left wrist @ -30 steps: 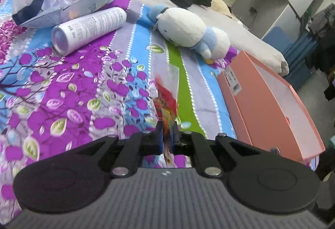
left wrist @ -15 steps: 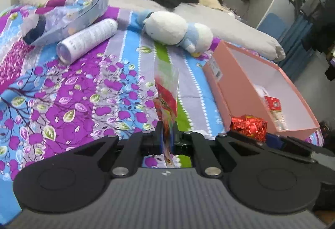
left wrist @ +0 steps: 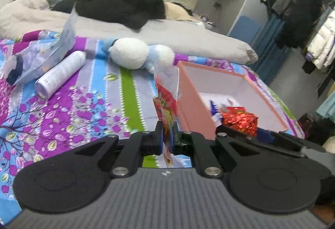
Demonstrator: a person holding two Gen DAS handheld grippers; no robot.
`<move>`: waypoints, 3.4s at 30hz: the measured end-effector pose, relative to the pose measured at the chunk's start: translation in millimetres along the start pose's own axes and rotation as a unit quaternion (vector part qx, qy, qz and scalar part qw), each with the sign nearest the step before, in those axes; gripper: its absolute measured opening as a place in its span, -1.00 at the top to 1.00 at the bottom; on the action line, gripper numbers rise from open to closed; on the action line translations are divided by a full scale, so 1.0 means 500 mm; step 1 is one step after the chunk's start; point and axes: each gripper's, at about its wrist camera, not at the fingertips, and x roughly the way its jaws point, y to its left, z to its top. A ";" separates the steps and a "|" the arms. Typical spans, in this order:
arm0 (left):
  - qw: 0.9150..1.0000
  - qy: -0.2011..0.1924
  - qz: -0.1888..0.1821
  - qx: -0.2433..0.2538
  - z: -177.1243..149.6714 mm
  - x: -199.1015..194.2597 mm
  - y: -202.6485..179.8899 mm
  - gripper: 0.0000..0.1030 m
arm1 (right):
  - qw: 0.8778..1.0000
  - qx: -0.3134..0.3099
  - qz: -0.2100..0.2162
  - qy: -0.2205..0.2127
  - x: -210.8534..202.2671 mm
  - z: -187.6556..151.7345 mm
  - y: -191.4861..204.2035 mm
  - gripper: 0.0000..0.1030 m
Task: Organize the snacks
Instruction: 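Lift both held snacks and carry them over the pink box, then lower both snacks into the pink box and open both grippers, then withdraw both open grippers up away from the pink box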
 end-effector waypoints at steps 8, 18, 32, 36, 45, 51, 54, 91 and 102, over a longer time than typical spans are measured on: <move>0.999 0.005 -0.041 0.020 0.009 -0.005 -0.094 0.85 | 0.999 0.008 -0.038 -0.003 -0.063 0.007 -0.055 0.04; 0.995 0.049 -0.080 0.035 -0.007 0.070 -0.203 0.85 | 0.995 0.048 -0.086 0.010 -0.086 -0.012 -0.166 0.04; 0.995 0.067 -0.057 0.050 0.113 0.265 -0.269 0.85 | 0.995 0.059 -0.075 0.023 0.031 0.038 -0.291 0.04; 0.994 0.084 -0.041 0.054 0.128 0.335 -0.282 0.85 | 0.995 0.062 -0.072 0.032 0.080 0.052 -0.333 0.04; 0.992 0.110 -0.012 0.059 0.125 0.454 -0.289 0.85 | 0.995 0.061 -0.061 0.050 0.180 0.063 -0.398 0.02; 0.992 0.120 -0.001 0.046 0.132 0.496 -0.272 0.85 | 0.994 0.069 -0.054 0.061 0.218 0.058 -0.414 -0.01; 0.991 0.131 0.008 0.038 0.135 0.508 -0.267 0.58 | 0.993 0.078 -0.057 0.065 0.233 0.059 -0.423 -0.30; 0.993 -0.019 -0.024 0.115 0.140 0.001 -0.298 -1.00 | 0.987 0.073 -0.116 -0.089 -0.175 0.089 -0.217 -0.37; 0.992 -0.014 -0.019 0.128 0.044 -0.026 -0.275 -1.00 | 0.984 0.075 -0.140 -0.085 -0.192 0.014 -0.192 -0.37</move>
